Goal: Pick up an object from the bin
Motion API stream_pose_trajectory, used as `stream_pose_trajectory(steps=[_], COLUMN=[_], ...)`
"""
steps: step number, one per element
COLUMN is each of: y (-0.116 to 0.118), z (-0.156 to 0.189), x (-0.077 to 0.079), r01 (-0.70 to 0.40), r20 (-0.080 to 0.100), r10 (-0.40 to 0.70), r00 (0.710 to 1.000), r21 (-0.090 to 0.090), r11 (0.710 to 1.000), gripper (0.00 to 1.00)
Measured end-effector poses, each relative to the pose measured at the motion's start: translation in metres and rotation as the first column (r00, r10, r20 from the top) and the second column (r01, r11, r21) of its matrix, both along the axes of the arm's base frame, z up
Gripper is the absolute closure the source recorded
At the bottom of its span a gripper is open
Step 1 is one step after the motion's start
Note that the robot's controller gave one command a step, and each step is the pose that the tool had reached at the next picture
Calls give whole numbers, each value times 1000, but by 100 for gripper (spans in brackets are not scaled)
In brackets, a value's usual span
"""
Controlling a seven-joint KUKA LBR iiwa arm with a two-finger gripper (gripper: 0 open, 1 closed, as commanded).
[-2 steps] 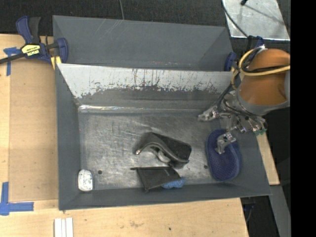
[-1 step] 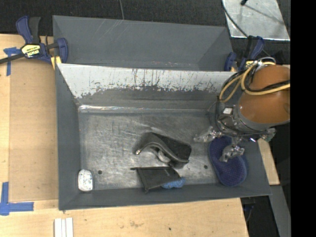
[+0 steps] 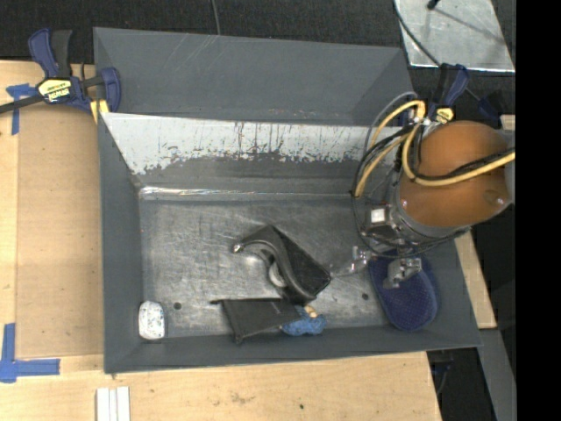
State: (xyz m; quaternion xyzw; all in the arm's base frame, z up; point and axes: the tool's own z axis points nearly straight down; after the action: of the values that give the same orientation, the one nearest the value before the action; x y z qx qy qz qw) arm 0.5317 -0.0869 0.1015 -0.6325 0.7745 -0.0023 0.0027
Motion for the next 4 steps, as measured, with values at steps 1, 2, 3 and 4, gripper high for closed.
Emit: stream_pose_trajectory(steps=[1,2,3,4], y=[-3,17,19,19], z=[-24,-26,-27,-23], x=[25,19,19,20], r01=[-503,-769,-769,-766], r20=[-14,-17,-8,-6], r10=[504,769,769,766], r00=[864,639,639,642], r21=[22,1,1,1], r11=[864,639,639,642], gripper=[0,0,100,100])
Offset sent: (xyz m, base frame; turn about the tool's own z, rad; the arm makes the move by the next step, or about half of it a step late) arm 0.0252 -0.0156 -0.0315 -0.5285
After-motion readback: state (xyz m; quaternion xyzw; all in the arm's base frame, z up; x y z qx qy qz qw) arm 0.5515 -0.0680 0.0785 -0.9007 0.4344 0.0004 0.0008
